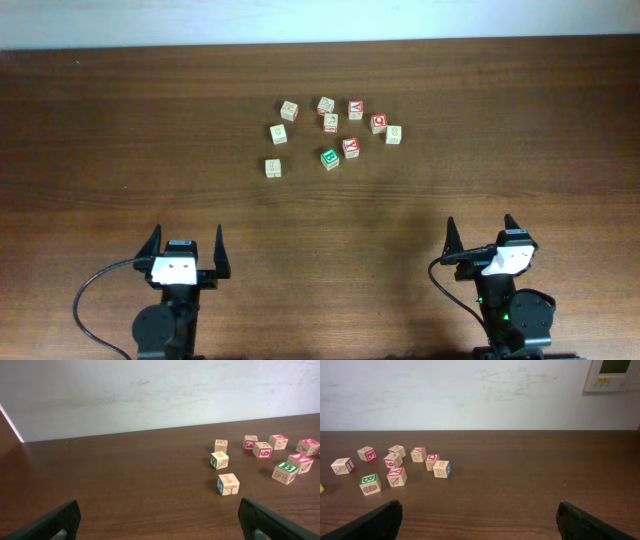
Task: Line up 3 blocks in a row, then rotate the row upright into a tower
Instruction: 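Raise both arms from rest toward the block cluster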
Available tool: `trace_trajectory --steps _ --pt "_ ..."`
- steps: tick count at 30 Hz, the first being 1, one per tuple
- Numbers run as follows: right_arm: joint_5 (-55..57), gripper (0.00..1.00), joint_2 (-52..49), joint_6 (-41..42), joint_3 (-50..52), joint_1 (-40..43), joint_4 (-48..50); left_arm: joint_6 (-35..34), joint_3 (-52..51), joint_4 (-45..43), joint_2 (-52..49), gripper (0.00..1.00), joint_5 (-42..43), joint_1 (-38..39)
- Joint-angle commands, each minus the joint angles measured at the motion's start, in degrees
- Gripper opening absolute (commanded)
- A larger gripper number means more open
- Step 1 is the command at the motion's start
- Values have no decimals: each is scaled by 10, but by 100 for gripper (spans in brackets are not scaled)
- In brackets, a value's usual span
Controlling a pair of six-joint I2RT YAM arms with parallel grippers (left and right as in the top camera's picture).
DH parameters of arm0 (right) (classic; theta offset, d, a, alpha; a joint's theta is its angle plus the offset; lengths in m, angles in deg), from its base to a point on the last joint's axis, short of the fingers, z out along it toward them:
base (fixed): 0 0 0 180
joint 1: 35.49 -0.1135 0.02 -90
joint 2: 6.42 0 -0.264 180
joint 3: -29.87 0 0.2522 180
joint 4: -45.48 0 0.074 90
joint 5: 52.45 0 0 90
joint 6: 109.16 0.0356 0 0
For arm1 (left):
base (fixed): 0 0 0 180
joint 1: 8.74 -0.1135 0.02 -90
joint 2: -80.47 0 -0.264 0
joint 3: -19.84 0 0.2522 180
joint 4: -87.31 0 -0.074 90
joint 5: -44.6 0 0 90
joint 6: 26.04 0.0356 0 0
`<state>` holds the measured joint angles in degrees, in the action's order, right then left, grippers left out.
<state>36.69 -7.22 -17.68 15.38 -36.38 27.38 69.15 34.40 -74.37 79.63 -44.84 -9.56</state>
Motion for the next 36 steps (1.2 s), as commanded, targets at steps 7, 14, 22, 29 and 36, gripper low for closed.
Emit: trace_trajectory --steps 7,14,22,29,36 --pt "7 98 4 3 4 2 -2 9 -3 2 5 99 -4 0" --pt "7 99 4 3 4 2 -2 9 -3 2 5 99 -4 0" --pt "7 99 4 3 4 2 -2 9 -3 2 5 99 -4 0" --pt "0 98 4 5 4 2 -2 9 -3 2 5 99 -4 0" --pt "-56 99 4 4 4 2 24 9 -3 -41 5 99 47 0"
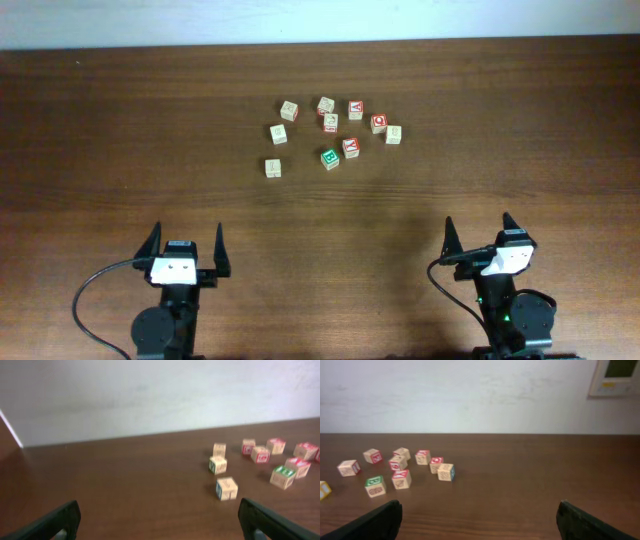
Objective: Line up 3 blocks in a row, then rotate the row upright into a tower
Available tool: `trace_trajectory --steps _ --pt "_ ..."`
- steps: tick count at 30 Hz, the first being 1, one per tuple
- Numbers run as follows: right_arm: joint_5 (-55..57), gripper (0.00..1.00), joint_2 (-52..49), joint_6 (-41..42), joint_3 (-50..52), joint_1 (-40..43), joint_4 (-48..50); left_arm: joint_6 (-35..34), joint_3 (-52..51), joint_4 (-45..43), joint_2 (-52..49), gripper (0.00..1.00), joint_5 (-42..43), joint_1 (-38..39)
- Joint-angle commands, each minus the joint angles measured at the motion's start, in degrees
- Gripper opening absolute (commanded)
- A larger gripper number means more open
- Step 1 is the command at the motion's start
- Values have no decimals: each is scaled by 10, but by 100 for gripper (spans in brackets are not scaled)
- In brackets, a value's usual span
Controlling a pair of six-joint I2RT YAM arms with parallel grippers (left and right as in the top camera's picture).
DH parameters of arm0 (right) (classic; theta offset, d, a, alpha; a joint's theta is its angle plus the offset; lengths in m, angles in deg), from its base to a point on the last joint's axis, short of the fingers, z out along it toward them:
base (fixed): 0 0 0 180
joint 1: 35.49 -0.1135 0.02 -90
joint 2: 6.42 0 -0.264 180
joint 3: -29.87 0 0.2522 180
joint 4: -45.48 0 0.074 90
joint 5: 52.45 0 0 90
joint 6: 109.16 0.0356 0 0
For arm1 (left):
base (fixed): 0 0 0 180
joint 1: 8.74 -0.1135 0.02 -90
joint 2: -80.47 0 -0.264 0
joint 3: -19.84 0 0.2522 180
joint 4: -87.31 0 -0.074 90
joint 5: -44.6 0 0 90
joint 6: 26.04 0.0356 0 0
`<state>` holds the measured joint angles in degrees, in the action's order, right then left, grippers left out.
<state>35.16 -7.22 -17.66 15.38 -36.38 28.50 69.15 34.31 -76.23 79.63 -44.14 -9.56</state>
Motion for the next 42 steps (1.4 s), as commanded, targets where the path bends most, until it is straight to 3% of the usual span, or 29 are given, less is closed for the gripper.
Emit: trace_trajectory --steps 1,8,13,18,26,31,32,33,35,36,38,42 --pt "-41 99 4 4 4 2 13 9 -2 -21 5 99 41 0" --pt "-63 99 2 2 -35 2 17 5 58 -22 -69 99 112 0" --pt "-80 98 -97 2 -177 2 -65 5 234 -13 -258 99 183 0" --pt "-96 99 -282 2 -391 2 -203 5 447 118 -478 99 217 0" --pt "-135 98 -596 2 -689 2 -455 18 889 503 -837 99 215 0" --pt "-191 99 -727 10 -709 2 -470 18 889 499 -913 99 239 6" --pt "-191 99 -753 10 -709 2 -473 11 889 495 -932 99 204 21" --pt "-191 99 -779 10 -709 2 -476 -32 889 490 -958 99 112 52" --pt "-191 99 -797 10 -709 2 -483 -96 889 485 -990 100 5 92" --pt "-191 99 -803 10 -709 2 -487 -138 889 473 -1018 86 -17 111" --pt "-191 99 -803 10 -709 2 -489 -180 889 448 -1076 75 -6 120" --pt "-190 99 -803 10 -709 2 -503 -180 889 416 -1171 74 24 146"
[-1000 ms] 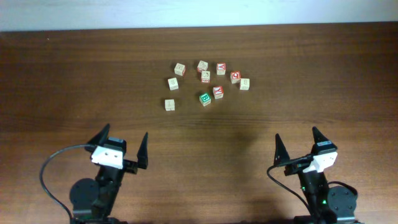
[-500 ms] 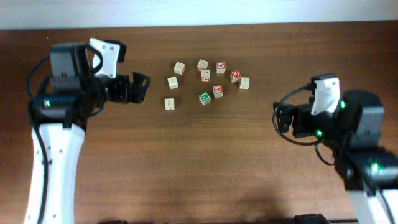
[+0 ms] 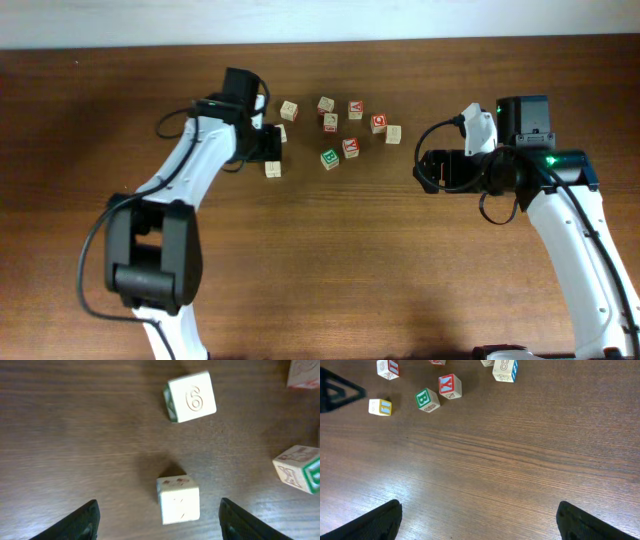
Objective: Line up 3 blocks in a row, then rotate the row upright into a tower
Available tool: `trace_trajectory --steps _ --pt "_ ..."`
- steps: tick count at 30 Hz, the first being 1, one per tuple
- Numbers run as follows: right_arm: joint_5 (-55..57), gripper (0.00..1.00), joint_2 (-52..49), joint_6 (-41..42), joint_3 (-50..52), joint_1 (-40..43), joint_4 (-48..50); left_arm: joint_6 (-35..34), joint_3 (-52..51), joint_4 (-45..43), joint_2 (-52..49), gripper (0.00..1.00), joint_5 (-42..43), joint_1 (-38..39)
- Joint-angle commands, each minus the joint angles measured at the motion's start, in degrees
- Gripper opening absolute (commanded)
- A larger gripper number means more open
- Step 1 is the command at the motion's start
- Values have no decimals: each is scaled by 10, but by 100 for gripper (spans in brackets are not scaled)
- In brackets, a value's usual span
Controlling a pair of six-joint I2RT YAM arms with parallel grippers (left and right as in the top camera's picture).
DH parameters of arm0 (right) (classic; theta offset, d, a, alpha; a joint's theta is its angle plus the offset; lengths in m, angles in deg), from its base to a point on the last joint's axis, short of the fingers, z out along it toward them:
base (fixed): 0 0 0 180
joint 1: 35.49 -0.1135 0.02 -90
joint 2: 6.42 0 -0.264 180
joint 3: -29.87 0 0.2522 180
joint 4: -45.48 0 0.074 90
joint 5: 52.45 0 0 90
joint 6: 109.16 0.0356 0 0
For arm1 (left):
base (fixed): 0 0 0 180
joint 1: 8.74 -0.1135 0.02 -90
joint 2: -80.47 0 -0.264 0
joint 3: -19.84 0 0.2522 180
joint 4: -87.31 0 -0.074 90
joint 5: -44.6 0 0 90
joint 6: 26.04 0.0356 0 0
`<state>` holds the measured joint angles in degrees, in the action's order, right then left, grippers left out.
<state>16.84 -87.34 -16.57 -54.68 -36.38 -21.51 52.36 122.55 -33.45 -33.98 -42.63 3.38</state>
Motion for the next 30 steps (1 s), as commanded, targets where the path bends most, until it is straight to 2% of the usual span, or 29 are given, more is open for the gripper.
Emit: trace_trajectory --steps 1,6,9,10,11,14,17,20,24,27,30 --pt "-7 99 -1 -1 -8 2 -4 -12 7 -24 -55 73 9 21" --pt "-7 99 -1 -1 -8 2 -4 -25 3 -30 -81 58 -41 35" --pt "-5 99 -1 -1 -8 2 -4 -25 3 -31 -81 37 -41 39" --pt "-5 99 -1 -1 -8 2 -4 -25 3 -28 -81 26 -41 39" --pt "-5 99 -1 -1 -8 2 -4 -25 3 -21 -81 23 -41 39" --pt "-5 99 -1 -1 -8 2 -4 -25 3 16 -81 22 -41 39" --pt "-5 99 -1 -1 -8 2 -5 -25 23 75 -81 15 -41 39" --pt "-5 99 -1 -1 -8 2 -6 -28 33 184 -81 16 -36 39" --pt "-5 99 -1 -3 -8 2 -5 -32 33 230 -69 15 -24 39" --pt "-5 99 -1 -3 -8 2 -5 -35 33 251 -3 13 -27 53" --pt "-3 99 -1 -3 -8 2 -5 -68 28 275 91 17 -41 94"
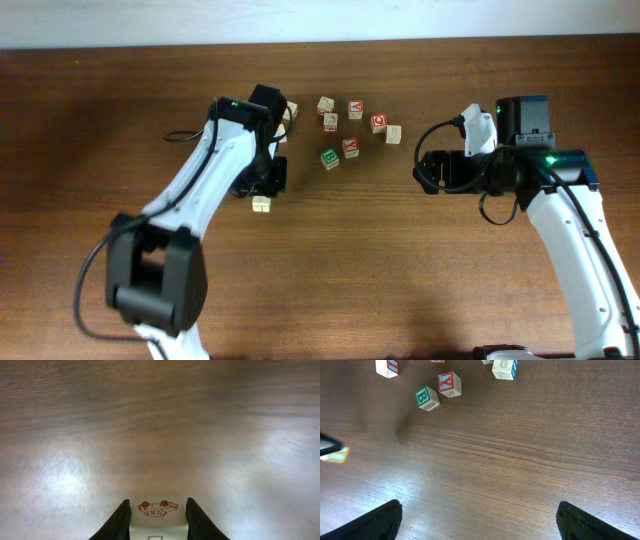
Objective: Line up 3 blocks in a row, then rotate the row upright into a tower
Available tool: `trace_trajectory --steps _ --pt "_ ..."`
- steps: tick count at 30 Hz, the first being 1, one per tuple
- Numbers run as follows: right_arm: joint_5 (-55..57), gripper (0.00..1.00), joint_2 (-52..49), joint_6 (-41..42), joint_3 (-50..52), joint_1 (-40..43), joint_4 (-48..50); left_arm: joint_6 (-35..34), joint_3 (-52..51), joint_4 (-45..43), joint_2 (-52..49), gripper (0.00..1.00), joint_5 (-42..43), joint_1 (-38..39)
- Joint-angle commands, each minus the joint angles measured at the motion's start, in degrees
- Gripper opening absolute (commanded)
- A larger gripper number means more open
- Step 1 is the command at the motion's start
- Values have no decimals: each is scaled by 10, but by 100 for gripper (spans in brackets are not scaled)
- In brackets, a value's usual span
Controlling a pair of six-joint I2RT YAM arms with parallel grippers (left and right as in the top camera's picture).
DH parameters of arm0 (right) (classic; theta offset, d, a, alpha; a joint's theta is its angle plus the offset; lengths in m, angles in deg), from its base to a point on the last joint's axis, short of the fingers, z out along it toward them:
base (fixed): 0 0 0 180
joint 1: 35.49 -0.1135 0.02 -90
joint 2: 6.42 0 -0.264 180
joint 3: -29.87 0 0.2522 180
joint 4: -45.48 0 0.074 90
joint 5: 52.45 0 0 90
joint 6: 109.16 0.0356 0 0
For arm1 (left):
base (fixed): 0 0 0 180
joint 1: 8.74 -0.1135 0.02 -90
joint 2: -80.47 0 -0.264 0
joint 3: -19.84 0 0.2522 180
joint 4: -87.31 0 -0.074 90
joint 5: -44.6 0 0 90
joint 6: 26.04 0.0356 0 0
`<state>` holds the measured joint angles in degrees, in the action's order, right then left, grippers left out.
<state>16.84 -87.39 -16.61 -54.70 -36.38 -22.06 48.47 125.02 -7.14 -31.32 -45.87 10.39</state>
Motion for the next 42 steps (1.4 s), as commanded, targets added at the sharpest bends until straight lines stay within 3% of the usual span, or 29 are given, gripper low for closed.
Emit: trace_trajectory --steps 1,3,7,12,15,17,18,21,23,28,31,33,42 --pt "-3 99 -1 -2 -8 2 2 -45 -15 3 93 17 -8 47" --pt "-3 99 -1 -2 -8 2 6 -81 -111 -98 103 22 -9 91" --pt "-3 99 -1 -2 -8 2 0 -94 -268 -284 103 28 -8 99" --pt "-2 99 -1 -2 -8 2 -14 -132 -289 -293 103 37 -26 99" --pt "0 99 -1 -2 -8 2 -17 -131 -289 -293 103 60 -35 99" --pt "0 99 -1 -3 -8 2 -15 -62 -263 -289 104 64 -39 99" --pt "-1 99 -1 -3 -8 2 -15 -6 -227 -286 104 74 -38 99" --pt "-1 99 -1 -2 -8 2 -15 45 -159 -339 104 82 -33 97" --pt "-1 99 -1 -2 -8 2 -19 -6 -110 -393 96 82 -36 97" --pt "-1 99 -1 -2 -8 2 -22 -115 52 -356 -56 80 -52 99" --pt "0 99 -1 -2 -8 2 -31 -207 58 -359 -107 57 -101 114" --pt "0 99 -1 -2 -8 2 -31 -212 58 -362 -116 49 -103 122" --pt "0 99 -1 -3 -8 2 -42 -212 58 -371 -177 43 -103 130"
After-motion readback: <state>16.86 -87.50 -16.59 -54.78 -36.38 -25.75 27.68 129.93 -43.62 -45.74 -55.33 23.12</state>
